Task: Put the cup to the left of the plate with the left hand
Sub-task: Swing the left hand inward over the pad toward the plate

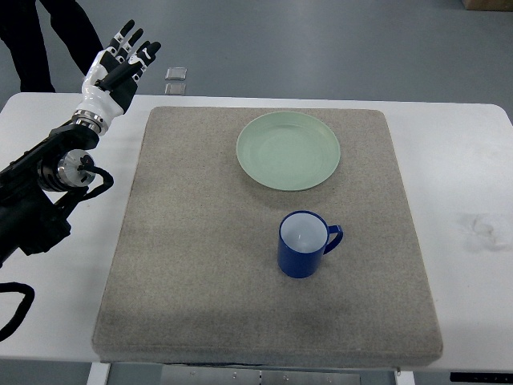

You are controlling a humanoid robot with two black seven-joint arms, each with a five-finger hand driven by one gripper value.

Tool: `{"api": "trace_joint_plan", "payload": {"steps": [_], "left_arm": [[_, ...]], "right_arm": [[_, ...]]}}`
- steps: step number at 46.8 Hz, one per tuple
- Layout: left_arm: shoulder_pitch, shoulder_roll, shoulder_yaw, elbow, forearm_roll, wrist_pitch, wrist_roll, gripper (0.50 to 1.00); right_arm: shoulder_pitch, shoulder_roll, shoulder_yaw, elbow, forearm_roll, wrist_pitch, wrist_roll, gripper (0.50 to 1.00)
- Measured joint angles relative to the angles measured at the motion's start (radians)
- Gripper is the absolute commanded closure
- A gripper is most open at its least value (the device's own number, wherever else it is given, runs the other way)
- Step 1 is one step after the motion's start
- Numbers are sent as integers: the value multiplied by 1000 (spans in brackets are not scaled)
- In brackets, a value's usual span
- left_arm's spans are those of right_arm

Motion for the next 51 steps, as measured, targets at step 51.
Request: {"api": "trace_joint_plan", "payload": {"steps": [51], "left_arm": [[-17, 136, 249, -193, 149, -261, 7, 506]], "right_arm": [[0, 0, 0, 1, 0, 0, 0, 568]]}}
